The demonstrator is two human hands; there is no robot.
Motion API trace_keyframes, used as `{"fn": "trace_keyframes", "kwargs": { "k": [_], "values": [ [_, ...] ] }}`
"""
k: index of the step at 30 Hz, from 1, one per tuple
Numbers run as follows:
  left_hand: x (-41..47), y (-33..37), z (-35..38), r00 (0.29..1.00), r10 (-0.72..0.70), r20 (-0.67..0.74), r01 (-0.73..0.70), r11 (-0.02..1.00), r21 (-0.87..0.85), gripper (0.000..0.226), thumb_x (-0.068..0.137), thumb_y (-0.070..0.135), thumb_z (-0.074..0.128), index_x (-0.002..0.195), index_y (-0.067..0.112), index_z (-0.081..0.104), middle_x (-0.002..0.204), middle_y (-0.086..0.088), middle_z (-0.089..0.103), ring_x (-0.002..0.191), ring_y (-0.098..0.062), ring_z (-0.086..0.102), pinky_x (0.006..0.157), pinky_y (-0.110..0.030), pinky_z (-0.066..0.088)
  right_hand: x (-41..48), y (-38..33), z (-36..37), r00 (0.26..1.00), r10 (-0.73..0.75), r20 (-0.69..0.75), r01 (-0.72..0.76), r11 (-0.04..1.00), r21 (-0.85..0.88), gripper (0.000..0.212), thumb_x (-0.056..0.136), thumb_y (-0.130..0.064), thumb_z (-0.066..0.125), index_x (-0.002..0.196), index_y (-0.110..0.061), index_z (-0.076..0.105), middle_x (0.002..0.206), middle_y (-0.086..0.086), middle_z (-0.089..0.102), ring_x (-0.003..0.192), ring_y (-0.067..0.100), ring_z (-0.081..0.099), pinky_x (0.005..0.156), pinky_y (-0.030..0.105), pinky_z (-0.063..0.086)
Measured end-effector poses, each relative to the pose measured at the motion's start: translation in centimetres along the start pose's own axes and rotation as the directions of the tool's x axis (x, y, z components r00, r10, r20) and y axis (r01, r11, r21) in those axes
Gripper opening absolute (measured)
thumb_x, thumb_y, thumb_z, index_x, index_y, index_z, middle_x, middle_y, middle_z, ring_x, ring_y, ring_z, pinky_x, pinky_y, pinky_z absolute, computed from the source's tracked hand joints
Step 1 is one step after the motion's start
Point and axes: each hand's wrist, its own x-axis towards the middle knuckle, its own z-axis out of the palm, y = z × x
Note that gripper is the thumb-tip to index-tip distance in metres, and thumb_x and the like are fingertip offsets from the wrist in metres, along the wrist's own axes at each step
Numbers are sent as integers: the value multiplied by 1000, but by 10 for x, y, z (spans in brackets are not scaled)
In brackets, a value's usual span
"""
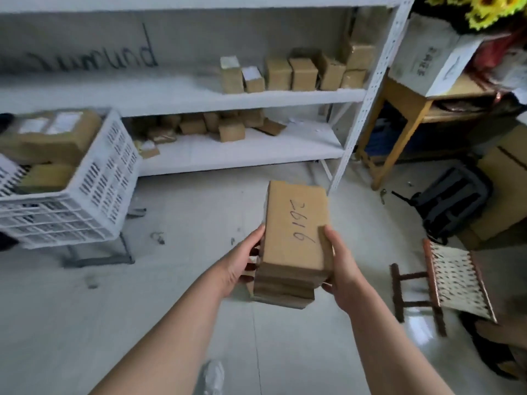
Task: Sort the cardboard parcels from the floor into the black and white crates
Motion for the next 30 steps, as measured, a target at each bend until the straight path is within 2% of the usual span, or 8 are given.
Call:
{"fn": "trace_keyframes", "kwargs": {
  "k": [3, 8, 12, 17, 21, 25, 28, 30],
  "values": [
    [-69, 12, -55, 990, 41, -133, -50, 997, -64, 70, 85, 77, 37, 115, 22, 68, 101, -1, 68, 93, -20, 62, 90, -36, 46, -44, -35, 62, 994, -28, 106, 39, 995, -97, 51, 80, -73, 48, 101, -30, 65, 105, 0, 71, 100, 23, 62, 107, 44, 37],
    [-167, 12, -154, 932, 79, -354, -140, 978, -152, 68, 79, 81, 41, 115, 29, 66, 112, -2, 67, 106, -24, 62, 100, -43, 45, -99, -69, 183, 952, -27, 305, 95, 973, -211, 60, 80, -72, 49, 104, -20, 67, 103, 8, 71, 94, 25, 60, 79, 37, 42],
    [-222, 2, -243, 868, 85, -488, -218, 950, -222, 79, 71, 86, 45, 122, 29, 62, 121, -4, 65, 111, -26, 60, 104, -49, 43, -132, -82, 290, 908, -38, 417, 167, 946, -278, 58, 81, -70, 49, 97, -18, 68, 99, 11, 71, 94, 28, 59, 92, 40, 42],
    [-278, -16, -370, 795, 60, -603, -270, 926, -263, 109, 44, 95, 52, 134, 33, 56, 136, -2, 57, 121, -27, 54, 108, -51, 38, -170, -80, 439, 854, -18, 519, 197, 936, -291, 51, 84, -66, 50, 95, -19, 66, 91, 10, 70, 87, 27, 61, 77, 35, 45],
    [-316, -28, -473, 774, 45, -632, -272, 925, -266, 82, 76, 82, 44, 135, 26, 55, 134, -6, 57, 118, -26, 54, 106, -45, 40, -198, -73, 548, 815, 18, 580, 165, 951, -261, 49, 83, -64, 54, 108, -22, 64, 101, 9, 71, 91, 26, 63, 70, 34, 47],
    [-330, -30, -556, 743, 36, -669, -281, 923, -263, 74, 83, 74, 45, 138, 26, 53, 138, -5, 56, 123, -24, 52, 107, -44, 38, -208, -70, 628, 798, 49, 601, 91, 976, -200, 42, 86, -59, 56, 105, -22, 62, 97, 9, 69, 87, 24, 62, 72, 36, 50],
    [-324, -29, -609, 733, 5, -680, -277, 916, -291, 67, 87, 69, 47, 137, 26, 53, 137, -1, 57, 114, -21, 53, 87, -37, 40, -196, -69, 682, 801, 65, 595, 41, 986, -163, 47, 83, -61, 60, 109, -22, 61, 103, 12, 68, 94, 28, 62, 78, 38, 52],
    [-313, -25, -641, 730, -16, -683, -280, 905, -320, 53, 92, 61, 46, 129, 26, 57, 125, -1, 64, 101, -19, 57, 76, -33, 42, -182, -72, 715, 798, 87, 596, 11, 987, -158, 57, 78, -64, 62, 115, -21, 61, 106, 14, 68, 96, 30, 62, 78, 39, 52]
  ]
}}
